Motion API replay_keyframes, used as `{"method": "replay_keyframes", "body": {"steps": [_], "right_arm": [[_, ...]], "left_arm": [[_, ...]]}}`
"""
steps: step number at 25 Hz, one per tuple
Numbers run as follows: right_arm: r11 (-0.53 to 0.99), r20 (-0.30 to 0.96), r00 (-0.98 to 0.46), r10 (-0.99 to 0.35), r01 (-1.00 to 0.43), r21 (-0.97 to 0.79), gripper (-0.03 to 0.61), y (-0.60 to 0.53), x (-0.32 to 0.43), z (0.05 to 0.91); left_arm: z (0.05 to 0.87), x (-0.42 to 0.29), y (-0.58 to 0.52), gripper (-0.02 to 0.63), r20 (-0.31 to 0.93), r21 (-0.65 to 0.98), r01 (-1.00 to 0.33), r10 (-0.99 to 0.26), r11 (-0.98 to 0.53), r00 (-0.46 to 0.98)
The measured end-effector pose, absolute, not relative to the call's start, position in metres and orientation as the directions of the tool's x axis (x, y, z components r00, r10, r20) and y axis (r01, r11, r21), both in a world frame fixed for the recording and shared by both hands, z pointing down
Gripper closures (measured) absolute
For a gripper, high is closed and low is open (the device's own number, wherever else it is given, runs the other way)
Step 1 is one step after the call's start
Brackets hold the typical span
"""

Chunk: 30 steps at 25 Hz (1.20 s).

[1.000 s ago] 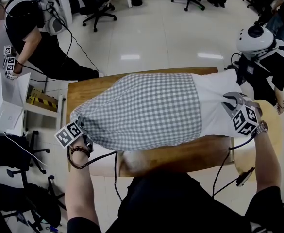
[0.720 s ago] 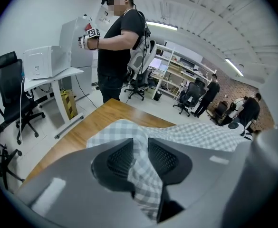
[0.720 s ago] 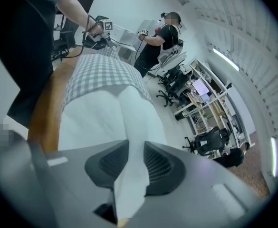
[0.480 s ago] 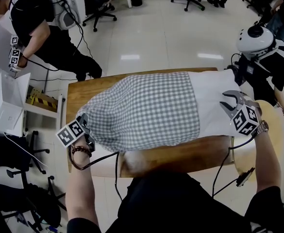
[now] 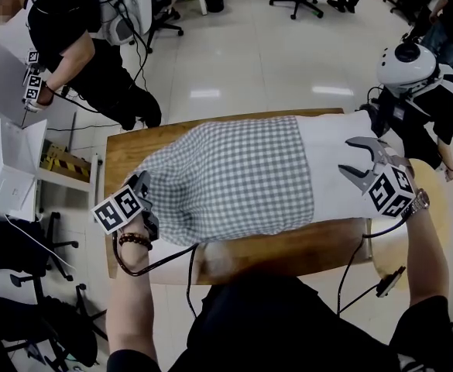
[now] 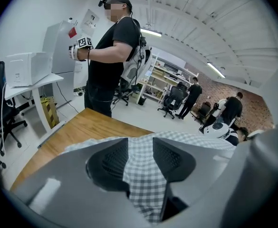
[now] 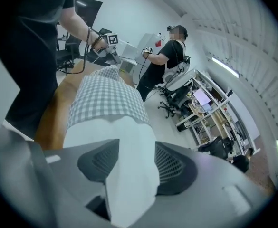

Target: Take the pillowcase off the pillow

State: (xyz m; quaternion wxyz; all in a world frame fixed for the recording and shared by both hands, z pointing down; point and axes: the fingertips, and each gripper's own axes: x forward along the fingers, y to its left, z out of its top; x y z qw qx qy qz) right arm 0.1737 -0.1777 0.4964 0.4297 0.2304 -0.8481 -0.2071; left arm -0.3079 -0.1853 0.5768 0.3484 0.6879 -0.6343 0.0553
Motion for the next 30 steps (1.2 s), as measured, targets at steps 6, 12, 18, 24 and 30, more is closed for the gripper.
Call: {"method": "replay_keyframes", "body": {"steps": [6, 12, 18, 24, 30], "right_arm": [[0.875, 0.705, -0.545, -0.454, -0.123, 0.468, 0.262, -0.168, 0.141, 0.511], [0.895, 0.758, -0.515, -0.401, -0.043, 0.444, 0.253, -0.171, 0.115, 0.535], [0.913, 0.815, -0.457, -0.356, 0.015, 0.407, 0.253, -0.184, 0.102, 0.563], [0.935, 0.850, -0.425, -0.310, 0.023, 0.353, 0.255, -0.193, 0.099, 0.589], [0.950, 0.861, -0.425, -0.281, 0.002, 0.311, 0.258, -0.207, 0.103, 0.602]], "left_arm": [[0.583, -0.268, -0.188, 0.401, 0.527, 0.487, -0.874, -0.800, 0.008, 0.286], [0.604, -0.245, -0.186, 0.359, 0.566, 0.505, -0.863, -0.762, 0.021, 0.313], [0.630, -0.239, -0.189, 0.350, 0.607, 0.522, -0.851, -0.728, 0.065, 0.317], [0.657, -0.248, -0.191, 0.350, 0.655, 0.512, -0.850, -0.696, 0.122, 0.295], [0.693, -0.261, -0.196, 0.348, 0.721, 0.490, -0.848, -0.641, 0.203, 0.263]]}}
